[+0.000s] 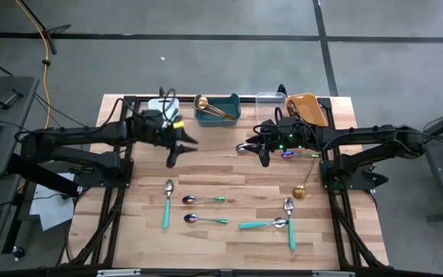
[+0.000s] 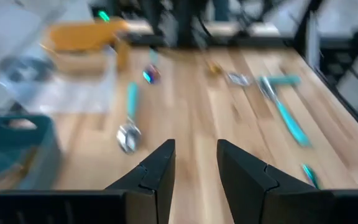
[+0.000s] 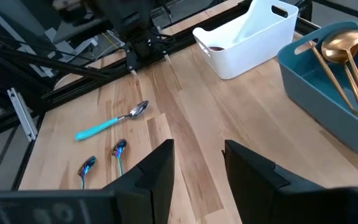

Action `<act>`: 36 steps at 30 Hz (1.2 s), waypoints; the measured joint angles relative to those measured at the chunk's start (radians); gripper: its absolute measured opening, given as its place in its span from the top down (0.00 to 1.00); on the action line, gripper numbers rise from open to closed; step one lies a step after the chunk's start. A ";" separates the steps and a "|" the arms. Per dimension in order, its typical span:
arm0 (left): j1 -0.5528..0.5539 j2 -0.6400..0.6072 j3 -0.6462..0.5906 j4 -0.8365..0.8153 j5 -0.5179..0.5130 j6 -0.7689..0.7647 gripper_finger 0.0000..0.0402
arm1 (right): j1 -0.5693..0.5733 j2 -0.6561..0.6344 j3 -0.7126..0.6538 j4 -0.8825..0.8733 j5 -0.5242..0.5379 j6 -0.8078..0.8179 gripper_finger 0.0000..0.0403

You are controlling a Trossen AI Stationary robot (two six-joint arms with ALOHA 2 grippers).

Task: Sort silverware by color (type)
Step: Put the light blue spoon into the transparent bin

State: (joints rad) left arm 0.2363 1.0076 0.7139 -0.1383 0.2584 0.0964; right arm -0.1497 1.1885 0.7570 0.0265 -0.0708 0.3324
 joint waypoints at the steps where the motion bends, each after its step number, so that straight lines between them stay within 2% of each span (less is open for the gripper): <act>1: -0.019 -0.006 0.000 -0.036 0.000 0.007 0.72 | 0.000 0.000 0.000 0.000 0.000 -0.001 0.66; 5: -0.103 -0.013 0.000 -0.158 -0.005 0.007 0.72 | 0.000 0.000 0.000 0.000 0.000 -0.051 0.66; 8: -0.169 -0.014 0.000 -0.191 -0.016 -0.015 0.72 | 0.000 0.000 0.000 0.000 0.000 -0.076 0.66; 12: -0.262 -0.013 0.003 -0.230 -0.084 -0.105 0.72 | 0.000 0.000 0.000 0.000 0.000 -0.077 0.66; 14: -0.307 -0.013 0.032 -0.324 -0.117 -0.161 0.72 | 0.000 0.000 0.000 -0.001 0.000 -0.089 0.66; 18: -0.399 0.016 0.149 -0.618 -0.195 -0.261 0.72 | 0.000 0.000 0.000 -0.018 0.000 -0.090 0.66; 21: -0.457 0.049 0.244 -0.810 -0.254 -0.413 0.72 | 0.000 0.000 0.000 -0.033 0.000 -0.090 0.66; 24: -0.502 0.075 0.287 -0.922 -0.269 -0.646 0.72 | 0.000 0.000 0.000 -0.045 0.000 -0.088 0.66; 31: -0.585 0.094 0.291 -0.915 -0.266 -1.156 0.72 | 0.000 0.000 0.000 -0.053 0.000 -0.053 0.66; 36: -0.618 0.093 0.291 -0.908 -0.234 -1.276 0.72 | 0.000 0.000 0.000 -0.053 -0.001 0.034 0.66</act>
State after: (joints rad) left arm -0.3815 1.1003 1.0050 -1.0466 0.0248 -1.1801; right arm -0.1497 1.1885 0.7570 -0.0262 -0.0715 0.3666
